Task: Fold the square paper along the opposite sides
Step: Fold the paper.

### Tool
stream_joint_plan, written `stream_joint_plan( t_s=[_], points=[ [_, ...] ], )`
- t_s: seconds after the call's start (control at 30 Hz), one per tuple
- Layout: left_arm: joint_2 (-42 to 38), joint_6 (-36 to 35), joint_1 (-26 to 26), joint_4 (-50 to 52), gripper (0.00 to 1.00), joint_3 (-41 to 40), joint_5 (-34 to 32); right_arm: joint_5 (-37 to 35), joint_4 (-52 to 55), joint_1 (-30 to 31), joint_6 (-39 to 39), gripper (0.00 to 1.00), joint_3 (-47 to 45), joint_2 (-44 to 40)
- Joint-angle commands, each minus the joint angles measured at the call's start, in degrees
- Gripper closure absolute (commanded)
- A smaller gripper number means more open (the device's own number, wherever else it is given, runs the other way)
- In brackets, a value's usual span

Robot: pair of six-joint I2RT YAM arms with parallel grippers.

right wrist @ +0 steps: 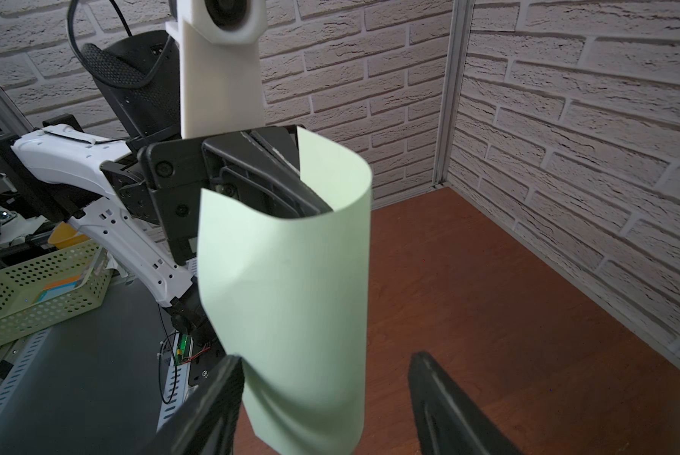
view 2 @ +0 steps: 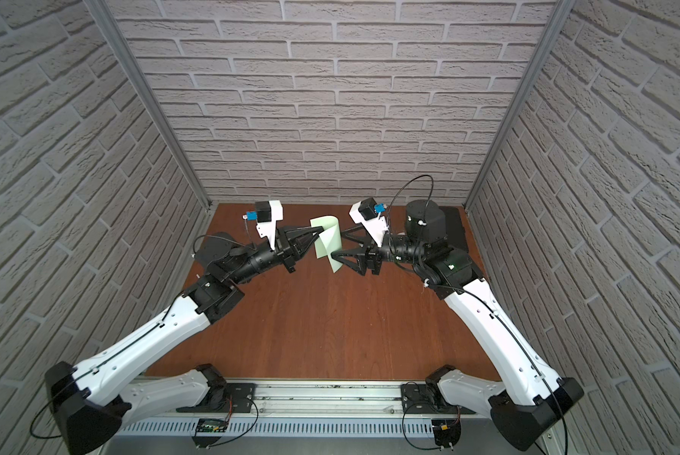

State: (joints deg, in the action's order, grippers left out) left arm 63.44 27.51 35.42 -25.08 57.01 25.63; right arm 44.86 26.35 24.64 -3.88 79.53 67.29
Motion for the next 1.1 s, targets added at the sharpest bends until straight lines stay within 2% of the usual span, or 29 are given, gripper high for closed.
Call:
stream_joint_plan(
  t_s=[0.0,0.47,1.07],
  points=[
    [0.54,1.45,0.43,-4.14,1.00,0.82,1.53,0.14,-2.18,0.62,-0.87,0.30,1.93,0.21],
    [1.29,2.02,0.90,-4.99,1.00,0.90,2.05,-0.75,-0.71,2.72,-2.81,0.33,3.40,2.98],
    [0.98,2.00,0.96,-4.79,1.00,0.57,2.45,-2.65,-1.26,3.21,-2.99,0.36,3.35,1.89]
  ],
)
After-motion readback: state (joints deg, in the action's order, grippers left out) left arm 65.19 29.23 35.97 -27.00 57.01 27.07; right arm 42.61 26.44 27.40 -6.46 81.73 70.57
